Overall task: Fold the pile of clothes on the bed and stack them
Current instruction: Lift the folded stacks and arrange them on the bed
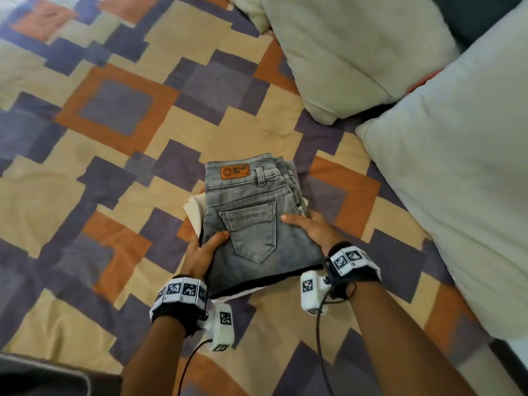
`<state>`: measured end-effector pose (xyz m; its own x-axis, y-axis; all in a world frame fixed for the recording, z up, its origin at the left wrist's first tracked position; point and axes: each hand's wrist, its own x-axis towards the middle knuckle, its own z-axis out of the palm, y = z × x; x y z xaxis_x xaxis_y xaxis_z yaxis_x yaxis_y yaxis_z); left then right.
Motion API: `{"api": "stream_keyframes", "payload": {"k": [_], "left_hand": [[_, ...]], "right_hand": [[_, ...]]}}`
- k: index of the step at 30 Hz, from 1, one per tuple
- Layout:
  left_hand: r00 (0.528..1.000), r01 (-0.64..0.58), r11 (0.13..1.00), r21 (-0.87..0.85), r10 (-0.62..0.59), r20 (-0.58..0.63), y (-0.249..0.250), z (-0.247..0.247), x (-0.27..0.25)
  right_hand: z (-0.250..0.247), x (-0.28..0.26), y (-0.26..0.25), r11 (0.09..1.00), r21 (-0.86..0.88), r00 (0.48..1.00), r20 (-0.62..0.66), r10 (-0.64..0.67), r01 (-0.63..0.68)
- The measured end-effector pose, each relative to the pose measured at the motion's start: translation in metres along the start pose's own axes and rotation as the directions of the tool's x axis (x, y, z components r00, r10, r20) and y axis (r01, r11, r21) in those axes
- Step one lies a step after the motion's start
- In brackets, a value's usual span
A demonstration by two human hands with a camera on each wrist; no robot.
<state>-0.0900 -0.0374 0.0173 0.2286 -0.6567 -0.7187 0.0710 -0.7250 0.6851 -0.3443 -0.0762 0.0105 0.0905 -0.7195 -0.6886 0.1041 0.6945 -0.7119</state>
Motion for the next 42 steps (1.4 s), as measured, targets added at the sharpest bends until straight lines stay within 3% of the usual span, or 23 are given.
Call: {"api": "stream_keyframes", "payload": {"k": [6,10,13,16,19,21,26,28,29,34,39,42], "left_hand": [[0.989,-0.073,0.997,0.016,0.07,0.134,-0.003,-0.006,-0.074],[0.955,-0.134,0.98,0.144,0.089,0.284,-0.008,0.002,-0.161],[0.895,-0.21,0.948,0.24,0.088,0.437,-0.019,0.017,-0.228],[0.806,-0.323,0.898,0.299,0.095,0.585,-0.033,0.033,-0.303],[0.655,-0.473,0.802,0.365,0.043,0.754,-0.06,0.047,-0.383],[0.587,-0.536,0.733,0.418,-0.032,0.809,-0.083,0.057,-0.428],[0.368,-0.72,0.538,0.438,-0.239,0.899,-0.174,0.081,-0.555],[0.205,-0.799,0.472,0.373,-0.37,0.906,-0.23,0.081,-0.623],[0.127,-0.834,0.441,0.331,-0.431,0.893,-0.26,0.076,-0.657],[-0.114,-0.942,0.305,0.139,-0.681,0.724,-0.414,0.003,-0.807],[-0.228,-0.971,0.236,-0.039,-0.864,0.449,-0.568,-0.138,-0.926],[-0.261,-0.963,0.233,-0.133,-0.931,0.255,-0.637,-0.235,-0.98]], "right_hand": [[-0.008,-0.104,0.02,0.994,0.095,0.993,-0.114,-0.042,0.053],[-0.022,-0.234,0.052,0.961,0.246,0.97,-0.235,-0.069,0.128],[-0.029,-0.335,0.088,0.922,0.334,0.918,-0.393,-0.052,0.195],[-0.028,-0.434,0.133,0.869,0.399,0.82,-0.573,-0.014,0.294],[-0.011,-0.541,0.191,0.776,0.473,0.724,-0.689,0.033,0.416],[0.001,-0.6,0.229,0.702,0.504,0.642,-0.762,0.086,0.504],[0.048,-0.737,0.34,0.537,0.46,0.358,-0.888,0.288,0.707],[0.081,-0.798,0.397,0.465,0.4,0.209,-0.888,0.409,0.79],[0.102,-0.827,0.425,0.426,0.366,0.146,-0.873,0.466,0.827],[0.231,-0.943,0.551,0.28,0.146,-0.096,-0.711,0.697,0.949],[0.391,-1.029,0.653,0.242,-0.074,-0.25,-0.427,0.869,0.967],[0.485,-1.059,0.693,0.263,-0.208,-0.309,-0.233,0.922,0.942]]}}
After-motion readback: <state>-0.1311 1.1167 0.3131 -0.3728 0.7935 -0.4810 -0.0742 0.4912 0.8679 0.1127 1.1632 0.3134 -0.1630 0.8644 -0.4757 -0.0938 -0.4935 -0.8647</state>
